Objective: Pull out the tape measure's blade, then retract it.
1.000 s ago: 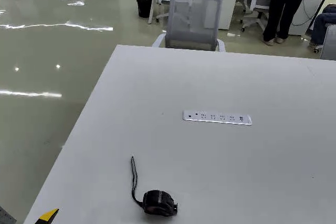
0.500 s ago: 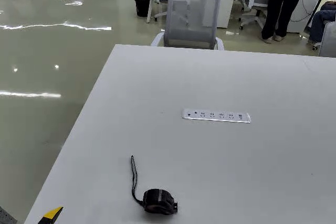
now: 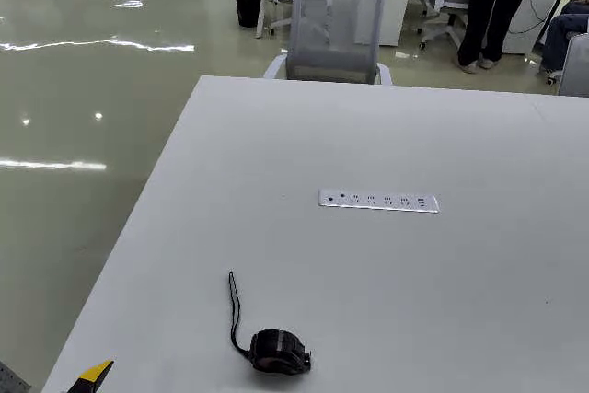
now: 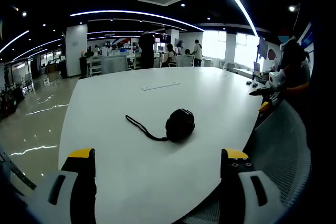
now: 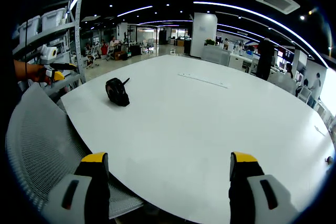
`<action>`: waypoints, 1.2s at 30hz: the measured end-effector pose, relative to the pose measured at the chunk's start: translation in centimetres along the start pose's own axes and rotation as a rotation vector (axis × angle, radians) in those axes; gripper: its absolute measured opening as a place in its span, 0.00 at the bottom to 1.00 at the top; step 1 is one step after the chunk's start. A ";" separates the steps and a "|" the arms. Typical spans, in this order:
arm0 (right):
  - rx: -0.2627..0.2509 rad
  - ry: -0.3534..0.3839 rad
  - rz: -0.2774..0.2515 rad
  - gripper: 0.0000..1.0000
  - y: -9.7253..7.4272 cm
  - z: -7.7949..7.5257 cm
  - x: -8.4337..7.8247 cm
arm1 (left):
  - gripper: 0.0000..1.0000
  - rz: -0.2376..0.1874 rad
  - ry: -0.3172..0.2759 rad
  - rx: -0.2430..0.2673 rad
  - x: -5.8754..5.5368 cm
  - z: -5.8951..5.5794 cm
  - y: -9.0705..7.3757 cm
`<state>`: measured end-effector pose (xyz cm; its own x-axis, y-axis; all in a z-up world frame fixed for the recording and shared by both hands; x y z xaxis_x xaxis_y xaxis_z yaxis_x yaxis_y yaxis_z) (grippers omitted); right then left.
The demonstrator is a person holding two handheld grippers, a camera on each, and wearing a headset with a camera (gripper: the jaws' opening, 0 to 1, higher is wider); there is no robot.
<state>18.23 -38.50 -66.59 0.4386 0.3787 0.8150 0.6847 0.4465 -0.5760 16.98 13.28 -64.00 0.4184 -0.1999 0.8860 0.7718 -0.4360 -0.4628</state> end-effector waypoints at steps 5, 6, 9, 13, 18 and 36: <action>0.010 -0.006 0.000 0.98 0.1 0.2 0.2 | 0.99 0.006 0.009 -0.007 0.1 0.1 0.2; 0.014 -0.008 0.000 0.97 0.2 0.3 0.3 | 0.99 0.008 0.010 -0.009 0.1 0.1 0.3; 0.023 -0.014 0.001 0.97 0.4 0.3 0.4 | 0.99 0.014 0.014 -0.014 0.1 0.2 0.5; 0.038 -0.024 -0.001 0.97 0.9 0.6 0.9 | 0.99 0.017 0.021 -0.024 0.1 0.2 0.7; 0.067 -0.044 0.003 0.96 1.7 0.8 1.3 | 0.99 0.032 0.040 -0.047 0.3 0.1 1.6; 0.116 -0.079 -0.021 0.96 3.8 1.2 3.5 | 0.96 0.078 0.105 -0.128 1.2 0.3 5.1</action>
Point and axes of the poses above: the centre of the closed fingertips' face, and the gripper's own axes: y roughly forward along the fingers, z roughly to its left, x roughly out of its top, the point moved 8 cm from there along -y, roughly backward along the fingers, and after that the axes turned 2 degrees about z, right-handed, at the moved point
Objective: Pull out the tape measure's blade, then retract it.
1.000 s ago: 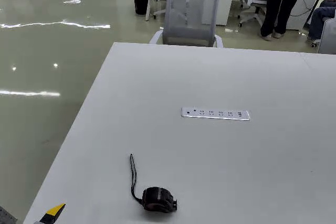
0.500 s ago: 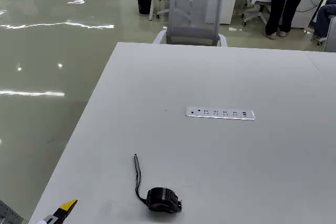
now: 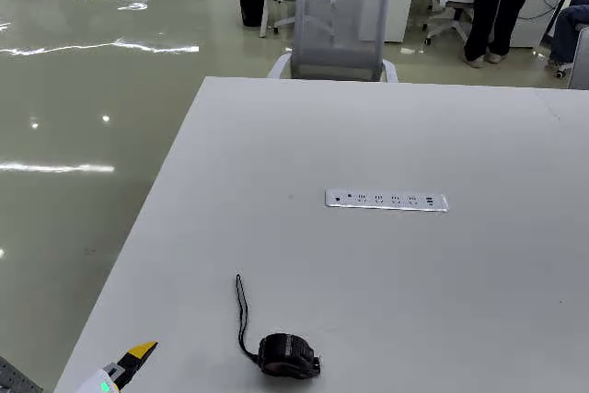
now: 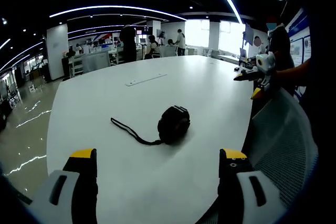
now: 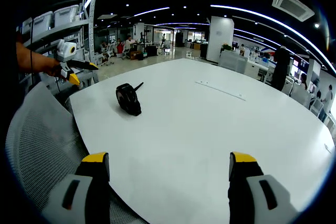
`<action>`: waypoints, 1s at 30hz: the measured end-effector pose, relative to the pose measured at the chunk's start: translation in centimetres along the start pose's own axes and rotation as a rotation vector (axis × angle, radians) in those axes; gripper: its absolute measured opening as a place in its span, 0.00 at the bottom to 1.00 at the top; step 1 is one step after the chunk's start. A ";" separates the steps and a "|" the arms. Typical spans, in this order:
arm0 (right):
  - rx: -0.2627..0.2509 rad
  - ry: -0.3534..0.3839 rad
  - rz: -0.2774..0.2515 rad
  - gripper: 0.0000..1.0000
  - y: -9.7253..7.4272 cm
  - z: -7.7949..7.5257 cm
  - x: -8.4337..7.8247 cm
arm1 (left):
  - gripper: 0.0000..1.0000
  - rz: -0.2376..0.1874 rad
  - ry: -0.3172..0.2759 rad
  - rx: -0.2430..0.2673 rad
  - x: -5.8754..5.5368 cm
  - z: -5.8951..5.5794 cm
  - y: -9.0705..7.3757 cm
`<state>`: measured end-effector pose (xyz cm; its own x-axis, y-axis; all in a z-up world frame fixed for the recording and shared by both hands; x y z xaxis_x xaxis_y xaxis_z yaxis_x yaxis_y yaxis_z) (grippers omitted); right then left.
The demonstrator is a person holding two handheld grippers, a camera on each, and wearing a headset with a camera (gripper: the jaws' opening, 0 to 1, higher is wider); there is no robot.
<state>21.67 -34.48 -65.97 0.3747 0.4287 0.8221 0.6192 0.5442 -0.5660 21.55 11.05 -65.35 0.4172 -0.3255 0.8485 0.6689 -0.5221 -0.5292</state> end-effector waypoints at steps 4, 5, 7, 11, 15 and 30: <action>0.013 -0.011 -0.001 0.96 0.2 0.3 0.3 | 0.96 0.013 0.012 -0.018 0.2 -0.1 0.6; 0.016 -0.013 -0.001 0.96 0.3 0.3 0.3 | 0.96 0.014 0.013 -0.022 0.3 -0.1 0.8; 0.022 -0.018 0.000 0.96 0.6 0.4 0.5 | 0.96 0.017 0.016 -0.031 0.3 0.0 1.1; 0.033 -0.024 -0.001 0.96 1.0 0.5 0.8 | 0.96 0.026 0.024 -0.050 0.3 0.0 1.9; 0.050 -0.046 -0.001 0.96 1.4 0.7 1.2 | 0.96 0.032 0.006 -0.077 0.4 0.0 2.8; 0.082 -0.064 -0.007 0.95 2.5 1.1 2.0 | 0.95 0.078 0.083 -0.137 1.2 0.6 5.4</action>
Point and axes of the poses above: the centre of the closed fingertips' face, and the gripper's own axes: y roughly forward along the fingers, z roughly to its left, x roughly out of its top, the point moved 8 cm from there along -y, roughly backward along the fingers, and after that the axes turned 2 degrees about z, right-handed, at the moved point
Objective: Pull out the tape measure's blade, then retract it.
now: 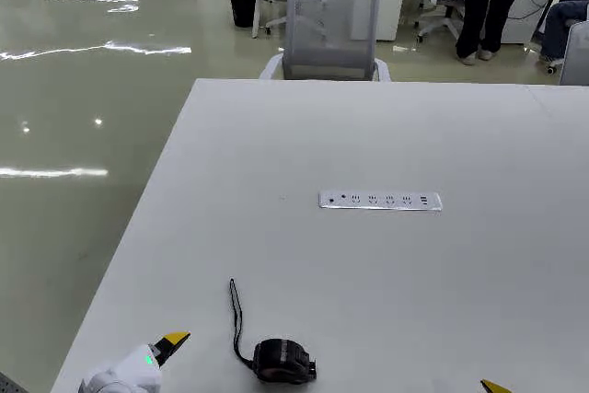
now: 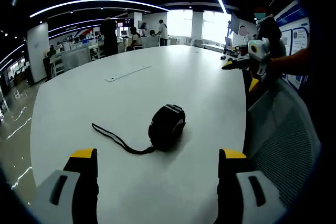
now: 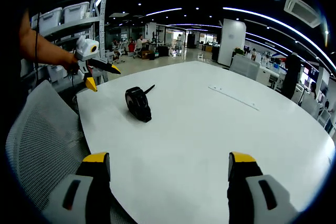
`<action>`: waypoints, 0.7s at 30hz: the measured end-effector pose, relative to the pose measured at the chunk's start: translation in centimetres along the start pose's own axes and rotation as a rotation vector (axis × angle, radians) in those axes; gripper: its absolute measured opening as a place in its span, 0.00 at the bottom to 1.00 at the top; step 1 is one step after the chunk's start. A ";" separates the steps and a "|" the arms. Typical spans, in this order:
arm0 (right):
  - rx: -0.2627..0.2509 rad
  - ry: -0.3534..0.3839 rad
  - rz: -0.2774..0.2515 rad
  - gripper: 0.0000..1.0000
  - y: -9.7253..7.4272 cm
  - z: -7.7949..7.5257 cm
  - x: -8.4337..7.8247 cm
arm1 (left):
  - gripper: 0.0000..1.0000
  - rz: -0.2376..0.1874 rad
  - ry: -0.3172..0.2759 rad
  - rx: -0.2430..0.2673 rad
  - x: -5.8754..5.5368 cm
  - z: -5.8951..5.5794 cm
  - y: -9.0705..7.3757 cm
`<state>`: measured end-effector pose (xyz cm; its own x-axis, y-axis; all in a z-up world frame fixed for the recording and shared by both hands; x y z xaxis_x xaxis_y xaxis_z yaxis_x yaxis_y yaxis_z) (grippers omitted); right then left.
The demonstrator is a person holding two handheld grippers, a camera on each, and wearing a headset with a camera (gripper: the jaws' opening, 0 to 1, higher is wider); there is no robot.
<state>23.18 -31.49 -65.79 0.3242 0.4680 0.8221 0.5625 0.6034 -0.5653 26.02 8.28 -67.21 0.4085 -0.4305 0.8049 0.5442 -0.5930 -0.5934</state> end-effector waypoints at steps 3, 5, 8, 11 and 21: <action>0.018 -0.014 0.003 0.95 0.7 0.1 0.4 | 0.89 0.003 0.034 -0.020 0.2 0.3 0.7; 0.029 -0.023 0.000 0.94 1.1 0.2 0.6 | 0.89 0.024 0.042 -0.025 0.1 0.5 1.1; 0.045 -0.038 0.000 0.94 1.8 0.4 1.1 | 0.88 0.042 0.067 -0.042 0.0 0.8 1.7; 0.061 -0.049 0.000 0.94 2.6 0.6 1.7 | 0.84 0.049 0.073 -0.043 0.2 0.9 2.2; 0.112 -0.102 0.013 0.93 4.9 0.8 3.1 | 0.84 0.068 0.092 -0.096 0.1 1.4 3.7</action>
Point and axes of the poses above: the centre of the closed fingertips' face, and the gripper's own axes: y roughly forward along the fingers, z roughly to its left, x roughly out of its top, the point moved 8 cm from there along -y, roughly backward along the fingers, and after that the axes turned 2 degrees about z, right-handed, at the moved point
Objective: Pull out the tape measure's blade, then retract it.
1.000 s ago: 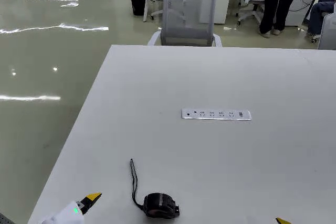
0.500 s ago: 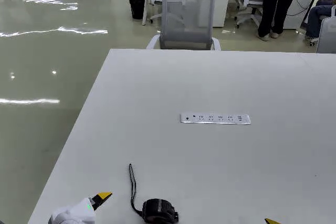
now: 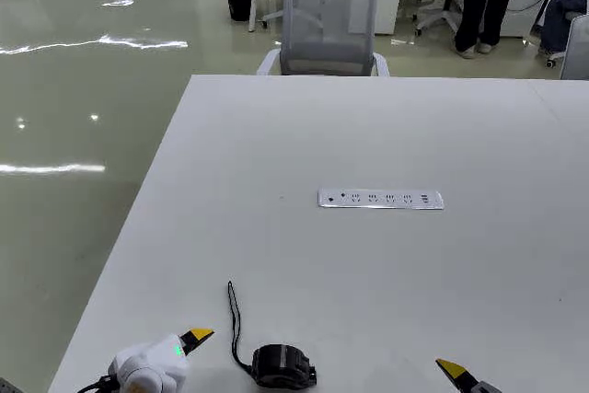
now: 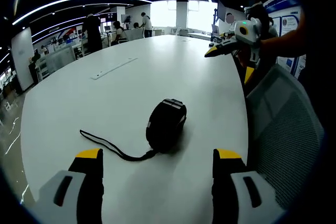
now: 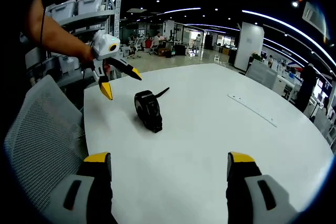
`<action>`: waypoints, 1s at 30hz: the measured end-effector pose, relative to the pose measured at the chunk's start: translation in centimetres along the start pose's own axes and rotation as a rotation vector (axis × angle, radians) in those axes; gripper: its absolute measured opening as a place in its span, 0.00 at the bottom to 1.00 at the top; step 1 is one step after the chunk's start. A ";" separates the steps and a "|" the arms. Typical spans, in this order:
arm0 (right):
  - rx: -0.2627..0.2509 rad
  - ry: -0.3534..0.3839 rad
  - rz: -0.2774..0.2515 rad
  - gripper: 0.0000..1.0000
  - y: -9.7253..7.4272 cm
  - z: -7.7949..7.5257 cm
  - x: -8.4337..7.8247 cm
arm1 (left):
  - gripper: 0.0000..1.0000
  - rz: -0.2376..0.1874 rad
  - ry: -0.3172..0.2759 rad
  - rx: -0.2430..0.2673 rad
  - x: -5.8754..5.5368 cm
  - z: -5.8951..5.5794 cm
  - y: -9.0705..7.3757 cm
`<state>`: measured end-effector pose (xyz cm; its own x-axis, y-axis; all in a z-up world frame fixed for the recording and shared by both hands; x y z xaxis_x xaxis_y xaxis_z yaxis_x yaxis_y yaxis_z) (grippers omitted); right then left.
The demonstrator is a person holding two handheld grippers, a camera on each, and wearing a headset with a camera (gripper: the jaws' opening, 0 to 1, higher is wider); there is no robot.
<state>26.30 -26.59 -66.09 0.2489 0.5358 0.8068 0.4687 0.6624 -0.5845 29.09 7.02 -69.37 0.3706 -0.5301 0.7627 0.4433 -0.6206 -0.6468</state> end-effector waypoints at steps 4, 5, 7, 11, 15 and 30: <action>0.020 -0.009 0.006 0.92 0.8 -0.1 0.3 | 0.82 -0.001 0.012 -0.011 0.2 0.4 0.3; 0.026 -0.016 0.007 0.92 1.1 -0.1 0.4 | 0.82 0.001 0.019 -0.018 0.2 0.5 0.4; 0.042 -0.026 0.010 0.91 1.5 0.0 0.6 | 0.81 0.010 0.039 -0.033 0.3 0.6 0.5; 0.069 -0.045 0.022 0.89 2.4 0.1 0.7 | 0.74 0.023 0.071 -0.070 0.7 0.4 1.0; 0.088 -0.054 0.027 0.87 3.2 0.1 1.0 | 0.72 0.041 0.107 -0.092 1.3 0.3 1.7; 0.180 -0.136 0.065 0.81 6.8 0.7 2.1 | 0.62 0.102 0.192 -0.147 2.2 0.6 4.0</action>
<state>29.40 -20.62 -68.44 0.1511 0.6382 0.7549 0.2932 0.7004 -0.6508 32.15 3.74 -70.29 0.2397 -0.6856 0.6874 0.2828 -0.6280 -0.7250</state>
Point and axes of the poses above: the centre of the closed fingertips' face, and the gripper's own axes: y roughly forward along the fingers, z roughly to its left, x roughly out of its top, the point moved 8 cm from there along -y, roughly backward along the fingers, and after that the axes turned 2 degrees about z, right-handed, at the moved point
